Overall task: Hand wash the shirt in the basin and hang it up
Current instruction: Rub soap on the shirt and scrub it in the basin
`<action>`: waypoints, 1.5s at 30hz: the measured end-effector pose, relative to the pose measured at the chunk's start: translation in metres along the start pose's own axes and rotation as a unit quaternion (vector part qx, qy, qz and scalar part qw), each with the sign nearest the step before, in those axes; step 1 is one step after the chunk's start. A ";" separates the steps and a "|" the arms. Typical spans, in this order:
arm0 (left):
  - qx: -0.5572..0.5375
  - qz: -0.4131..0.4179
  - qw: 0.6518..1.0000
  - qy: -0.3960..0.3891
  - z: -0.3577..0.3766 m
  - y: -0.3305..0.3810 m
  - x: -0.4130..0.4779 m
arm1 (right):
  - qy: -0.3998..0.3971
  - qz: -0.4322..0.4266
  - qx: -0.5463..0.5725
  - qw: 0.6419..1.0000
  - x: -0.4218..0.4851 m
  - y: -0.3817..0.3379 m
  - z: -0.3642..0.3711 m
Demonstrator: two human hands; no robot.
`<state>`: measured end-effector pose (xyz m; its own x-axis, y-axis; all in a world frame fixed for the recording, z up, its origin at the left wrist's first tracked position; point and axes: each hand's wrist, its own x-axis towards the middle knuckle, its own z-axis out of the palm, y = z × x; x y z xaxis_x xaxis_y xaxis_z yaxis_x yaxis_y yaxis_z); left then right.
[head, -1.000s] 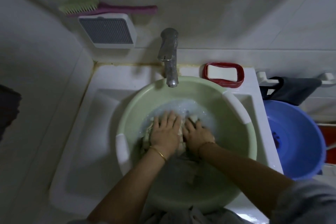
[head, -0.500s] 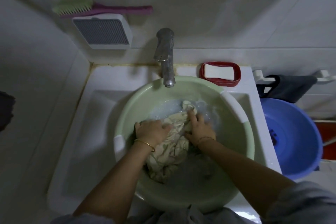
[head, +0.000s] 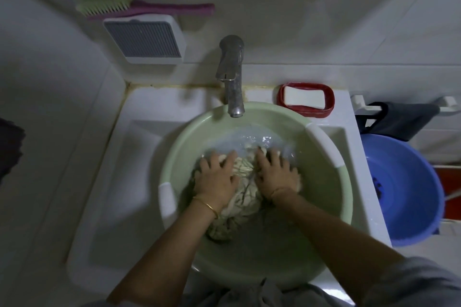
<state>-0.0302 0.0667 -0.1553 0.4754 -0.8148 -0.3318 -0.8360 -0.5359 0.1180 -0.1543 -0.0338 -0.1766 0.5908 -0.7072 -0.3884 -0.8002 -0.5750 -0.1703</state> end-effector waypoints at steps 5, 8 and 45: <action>0.096 -0.003 0.984 -0.151 0.035 -0.002 -0.003 | -0.051 -0.124 -0.213 0.968 0.004 0.007 0.006; 0.019 -0.074 0.974 -0.214 0.046 -0.004 -0.006 | -0.052 -0.046 -0.243 0.967 -0.005 0.002 -0.003; -0.591 0.019 0.747 0.303 -0.108 0.025 -0.062 | -0.188 -0.088 0.846 0.491 -0.107 -0.025 -0.214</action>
<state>-0.0514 0.0800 -0.0303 0.7941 -0.5927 0.1347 -0.1954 -0.0391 0.9799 -0.1760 -0.0316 0.0628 0.8599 -0.3982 -0.3192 0.1308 0.7766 -0.6163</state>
